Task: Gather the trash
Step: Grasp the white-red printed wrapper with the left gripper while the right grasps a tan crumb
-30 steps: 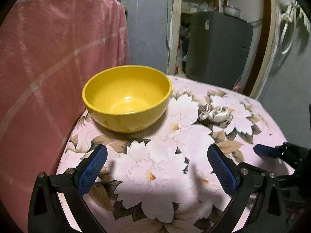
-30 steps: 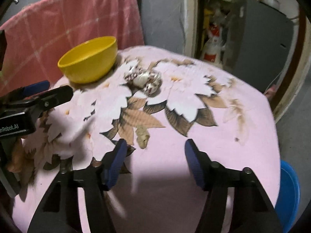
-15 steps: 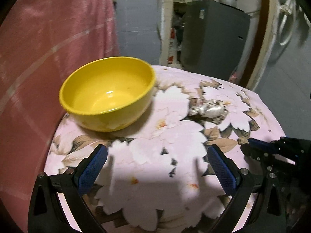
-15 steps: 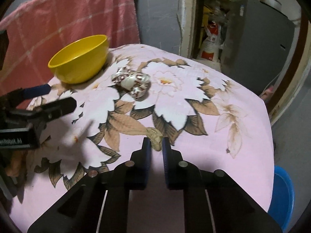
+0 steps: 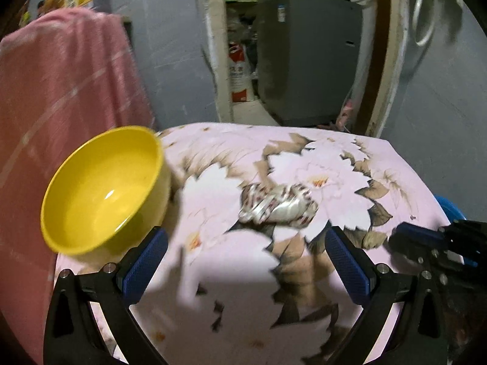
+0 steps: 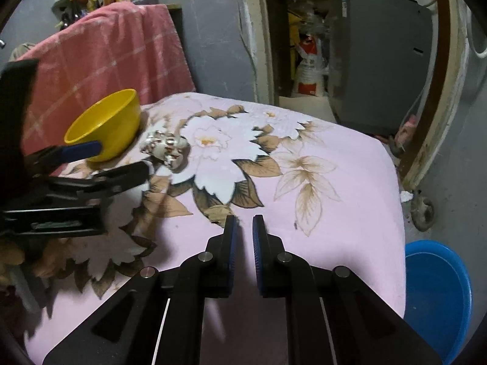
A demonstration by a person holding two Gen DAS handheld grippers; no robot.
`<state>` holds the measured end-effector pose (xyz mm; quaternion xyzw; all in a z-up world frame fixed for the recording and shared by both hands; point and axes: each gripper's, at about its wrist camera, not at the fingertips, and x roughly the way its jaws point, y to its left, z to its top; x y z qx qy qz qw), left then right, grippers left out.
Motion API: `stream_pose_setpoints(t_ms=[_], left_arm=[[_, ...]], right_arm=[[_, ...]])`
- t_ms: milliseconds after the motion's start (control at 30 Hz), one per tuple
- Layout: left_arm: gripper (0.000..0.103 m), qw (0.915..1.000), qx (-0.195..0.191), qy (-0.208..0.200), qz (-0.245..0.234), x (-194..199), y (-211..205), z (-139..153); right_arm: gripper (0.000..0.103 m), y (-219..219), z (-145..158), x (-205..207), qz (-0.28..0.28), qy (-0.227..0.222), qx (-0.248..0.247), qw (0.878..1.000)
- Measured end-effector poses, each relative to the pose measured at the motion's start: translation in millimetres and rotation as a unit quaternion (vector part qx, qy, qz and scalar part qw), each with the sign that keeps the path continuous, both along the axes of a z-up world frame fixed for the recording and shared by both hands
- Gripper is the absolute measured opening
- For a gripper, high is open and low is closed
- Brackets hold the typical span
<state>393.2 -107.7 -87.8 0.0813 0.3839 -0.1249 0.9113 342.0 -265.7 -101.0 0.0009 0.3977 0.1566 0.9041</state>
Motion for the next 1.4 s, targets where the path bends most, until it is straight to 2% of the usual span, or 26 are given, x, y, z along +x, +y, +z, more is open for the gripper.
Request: stream_pose_setpoints(t_ms=[133, 200, 267, 300, 400, 500, 633, 933, 1000, 1067, 1400], left_arm=[[0.099, 1.0, -0.007, -0.004, -0.004, 16, -6, 0], [0.093, 0.9999, -0.008, -0.005, -0.009, 20, -7, -1], [0.078, 0.9999, -0.004, -0.003, -0.016, 22, -11, -1], [0.076, 0.9998, -0.004, 0.001, -0.018, 23, -11, -1], [0.068, 0.9995, -0.017, 0.017, -0.021, 24, -10, -4], [0.049, 0.9989, -0.021, 0.024, -0.033, 24, -10, -5], [0.04, 0.9988, -0.023, 0.025, -0.034, 23, -11, -5], [0.035, 0.9981, -0.034, 0.043, -0.027, 16, -1, -5], [0.034, 0.998, -0.033, 0.045, -0.028, 14, 1, -5], [0.032, 0.9979, -0.032, 0.049, -0.028, 11, 1, -4], [0.028, 0.9981, -0.027, 0.05, -0.022, -12, -1, 5]], right_arm=[[0.01, -1, -1, -2, 0.005, 0.004, 0.01, 1.0], [0.01, -3, -1, -1, 0.004, 0.006, 0.015, 1.0], [0.014, -4, -1, -1, 0.004, 0.009, 0.019, 1.0], [0.015, -3, -2, -1, 0.005, 0.01, 0.02, 1.0], [0.028, -2, -1, -1, 0.008, 0.009, 0.02, 1.0], [0.028, 3, -1, -1, 0.009, 0.006, 0.009, 1.0], [0.028, 10, -3, 3, 0.021, 0.01, 0.0, 1.0], [0.028, 27, -10, 13, 0.027, 0.018, -0.039, 0.999], [0.026, 28, -11, 13, 0.026, 0.02, -0.044, 0.998], [0.02, 27, -10, 13, 0.024, 0.018, -0.047, 0.998], [0.019, 15, -2, 0, 0.017, -0.002, -0.01, 1.0]])
